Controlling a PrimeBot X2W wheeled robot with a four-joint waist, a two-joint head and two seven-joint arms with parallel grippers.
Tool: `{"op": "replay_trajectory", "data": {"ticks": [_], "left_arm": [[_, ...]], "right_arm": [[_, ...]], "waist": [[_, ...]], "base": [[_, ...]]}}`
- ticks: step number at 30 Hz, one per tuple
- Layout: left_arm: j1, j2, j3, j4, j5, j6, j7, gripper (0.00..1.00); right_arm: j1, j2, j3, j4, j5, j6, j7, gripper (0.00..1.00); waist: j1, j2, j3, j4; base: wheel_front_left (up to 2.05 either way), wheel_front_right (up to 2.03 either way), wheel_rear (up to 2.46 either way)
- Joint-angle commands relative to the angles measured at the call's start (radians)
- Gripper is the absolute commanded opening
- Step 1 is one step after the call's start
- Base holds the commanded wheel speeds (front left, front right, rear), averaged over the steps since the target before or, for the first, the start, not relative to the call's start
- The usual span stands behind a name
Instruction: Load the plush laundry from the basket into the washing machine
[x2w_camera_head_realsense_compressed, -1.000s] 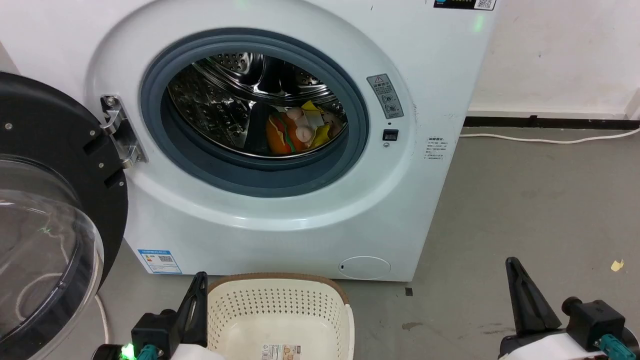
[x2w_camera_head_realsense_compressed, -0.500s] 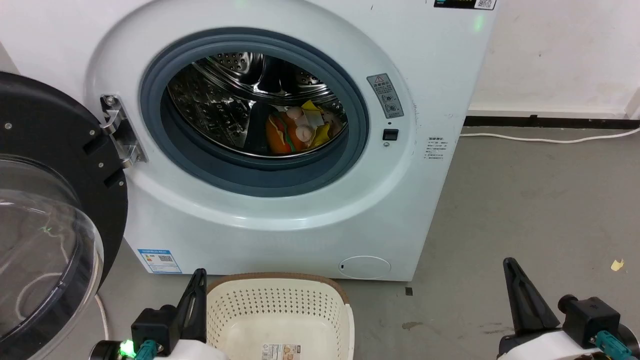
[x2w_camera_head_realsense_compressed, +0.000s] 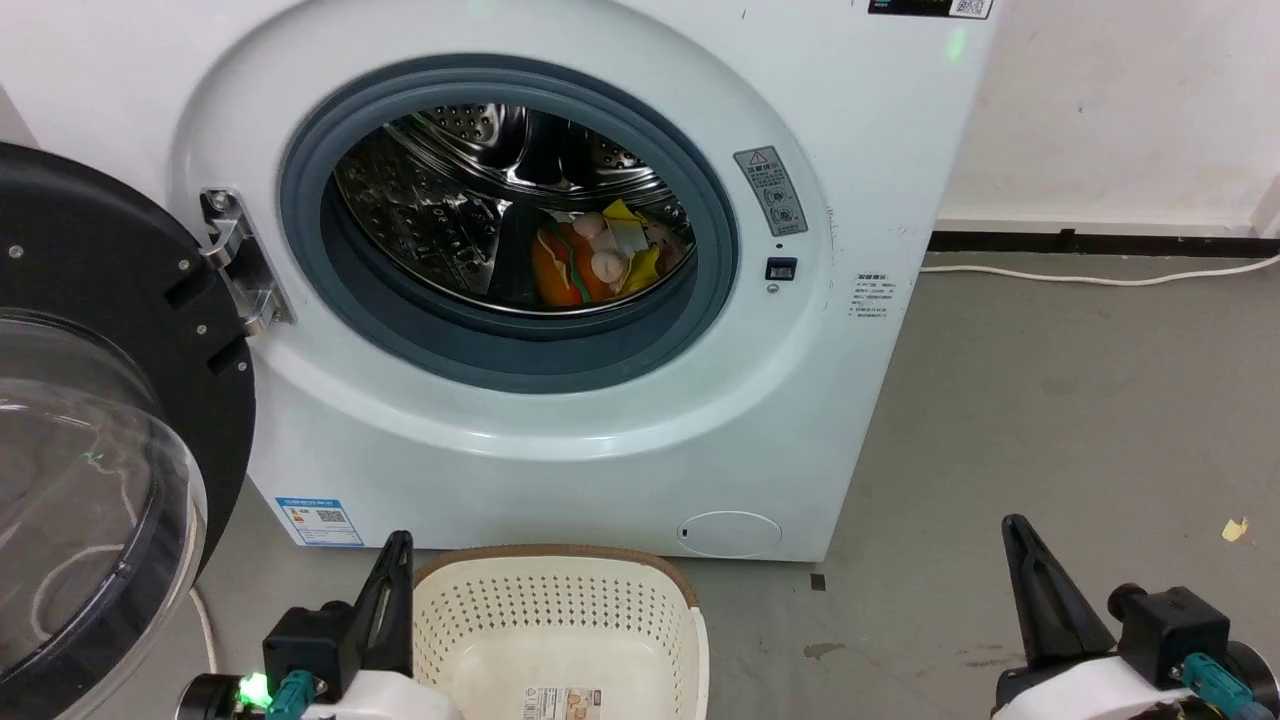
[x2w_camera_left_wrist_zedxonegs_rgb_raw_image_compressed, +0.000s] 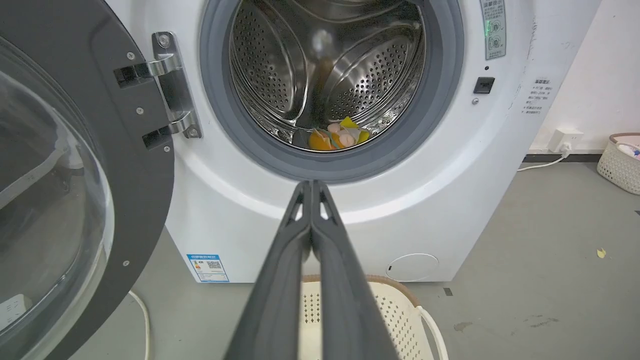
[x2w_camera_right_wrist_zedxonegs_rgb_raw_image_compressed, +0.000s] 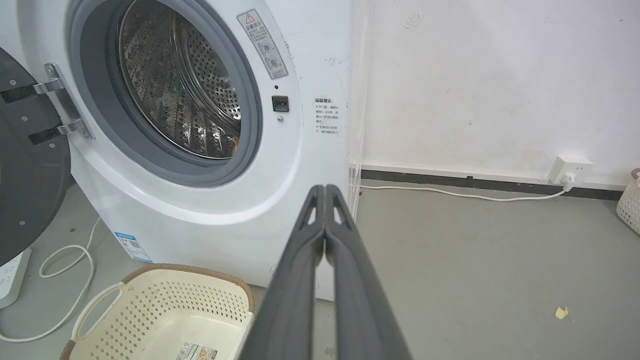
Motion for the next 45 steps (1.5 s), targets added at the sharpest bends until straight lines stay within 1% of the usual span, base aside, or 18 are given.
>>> {"op": "replay_trajectory", "data": {"ticks": [1,45], "left_arm": [[-0.015,-0.006,0.01,-0.008,0.013,-0.007,0.006,0.0],[-0.031,-0.068,0.096,-0.046,0.112,-0.062,0.096,0.0]], "right_arm": [[-0.019,0.001,0.002,-0.008,-0.011,0.0,0.007,0.0],[-0.039,0.001,0.007,-0.032,-0.071,-0.001,0.097,0.0]], "waist": [[-0.0001,0.0,0.0,0.0],[-0.0001,0.0,0.004,0.001]], "base": [[0.0,0.0,0.0],[0.0,0.0,0.0]]}}
